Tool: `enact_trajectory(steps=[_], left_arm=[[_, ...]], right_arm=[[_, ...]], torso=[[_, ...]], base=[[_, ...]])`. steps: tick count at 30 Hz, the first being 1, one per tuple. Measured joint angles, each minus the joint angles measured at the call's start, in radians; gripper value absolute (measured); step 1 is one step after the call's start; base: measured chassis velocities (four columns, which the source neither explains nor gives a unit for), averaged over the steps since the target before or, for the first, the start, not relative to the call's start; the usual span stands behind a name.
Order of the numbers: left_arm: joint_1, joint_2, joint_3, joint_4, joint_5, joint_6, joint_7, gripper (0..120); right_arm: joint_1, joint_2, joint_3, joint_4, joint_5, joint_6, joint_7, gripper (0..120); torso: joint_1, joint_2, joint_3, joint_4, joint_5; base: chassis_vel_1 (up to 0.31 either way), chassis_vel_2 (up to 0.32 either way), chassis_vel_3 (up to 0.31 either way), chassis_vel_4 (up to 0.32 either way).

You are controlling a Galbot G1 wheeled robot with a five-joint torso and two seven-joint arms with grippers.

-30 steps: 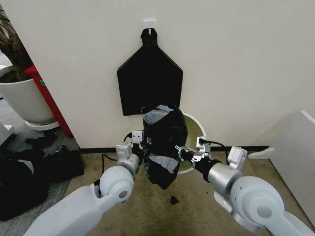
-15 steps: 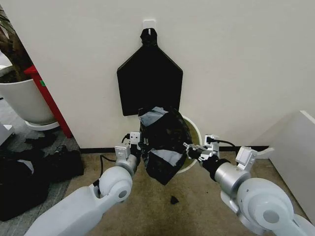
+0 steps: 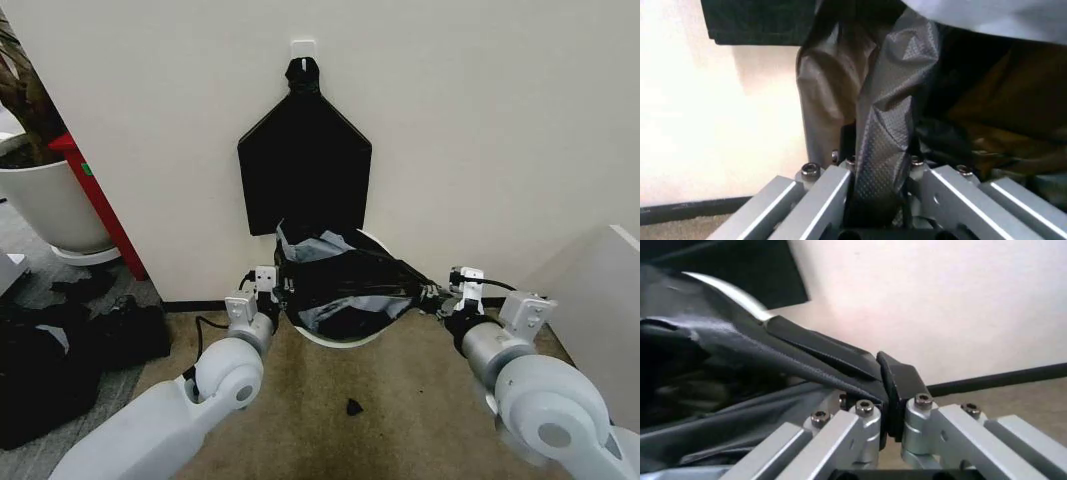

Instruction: Place the garbage bag over the trash bin.

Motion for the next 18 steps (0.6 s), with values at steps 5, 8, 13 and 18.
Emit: enact_trajectory(steps=[5, 8, 13, 18], left_arm=[[0.016, 0.006, -0.010, -0.015, 0.001, -0.001, 0.012, 1], [0.020, 0.008, -0.016, -0.021, 0.001, -0.007, 0.025, 1], [0.021, 0.008, -0.030, -0.025, -0.003, -0.023, 0.050, 1], [0.032, 0.008, -0.045, -0.028, -0.010, -0.049, 0.099, 1]], right_arm=[[0.015, -0.001, 0.013, -0.056, -0.002, -0.017, -0.025, 0], [0.027, -0.003, 0.010, -0.099, 0.010, -0.034, -0.074, 0], [0.029, -0.017, 0.009, -0.163, 0.025, -0.071, -0.162, 0], [0.016, -0.054, 0.051, -0.248, 0.028, -0.128, -0.334, 0]], torso=[[0.000, 0.000, 0.000, 0.0000, 0.0000], [0.000, 0.000, 0.000, 0.0001, 0.0000], [0.000, 0.000, 0.000, 0.0000, 0.0001], [0.000, 0.000, 0.000, 0.0000, 0.0000]], base=[[0.000, 0.000, 0.000, 0.000], [0.000, 0.000, 0.000, 0.000], [0.000, 0.000, 0.000, 0.000], [0.000, 0.000, 0.000, 0.000]])
